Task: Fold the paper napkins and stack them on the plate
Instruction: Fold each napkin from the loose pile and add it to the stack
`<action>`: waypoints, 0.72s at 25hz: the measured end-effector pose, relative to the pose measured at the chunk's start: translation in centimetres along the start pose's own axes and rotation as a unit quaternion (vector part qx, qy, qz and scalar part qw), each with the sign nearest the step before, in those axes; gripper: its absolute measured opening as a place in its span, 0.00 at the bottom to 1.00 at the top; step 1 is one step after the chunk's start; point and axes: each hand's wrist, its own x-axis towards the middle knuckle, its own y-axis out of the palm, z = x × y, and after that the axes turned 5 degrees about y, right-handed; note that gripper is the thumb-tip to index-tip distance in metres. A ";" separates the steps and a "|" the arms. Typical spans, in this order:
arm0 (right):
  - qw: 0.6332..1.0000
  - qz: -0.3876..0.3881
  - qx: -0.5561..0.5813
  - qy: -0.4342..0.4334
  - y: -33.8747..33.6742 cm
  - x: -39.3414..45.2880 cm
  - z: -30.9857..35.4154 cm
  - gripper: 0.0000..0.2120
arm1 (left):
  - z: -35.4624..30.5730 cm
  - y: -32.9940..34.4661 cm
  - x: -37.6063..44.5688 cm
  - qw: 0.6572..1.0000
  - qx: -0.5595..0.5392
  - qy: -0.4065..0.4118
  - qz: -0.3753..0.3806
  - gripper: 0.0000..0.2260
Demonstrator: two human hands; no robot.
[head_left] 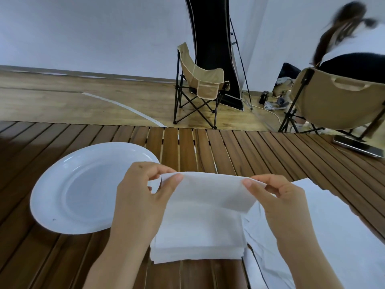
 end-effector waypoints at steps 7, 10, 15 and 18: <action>0.977 0.099 0.038 0.184 0.8 0.3 -1.8 0.13 | 0.5 1.5 0.3 0.995 0.028 -0.095 -0.007 0.06; 0.973 0.101 -0.037 0.206 1.3 0.4 -2.9 0.12 | 1.2 1.9 -0.3 0.987 0.017 -0.159 0.016 0.07; 0.974 0.073 -0.167 0.134 2.0 0.3 -3.4 0.11 | 2.5 2.2 -0.7 0.984 0.071 -0.137 0.088 0.09; 0.962 0.105 -0.212 0.135 2.3 0.3 -3.7 0.11 | 2.8 2.2 -0.9 0.982 0.083 -0.126 0.115 0.11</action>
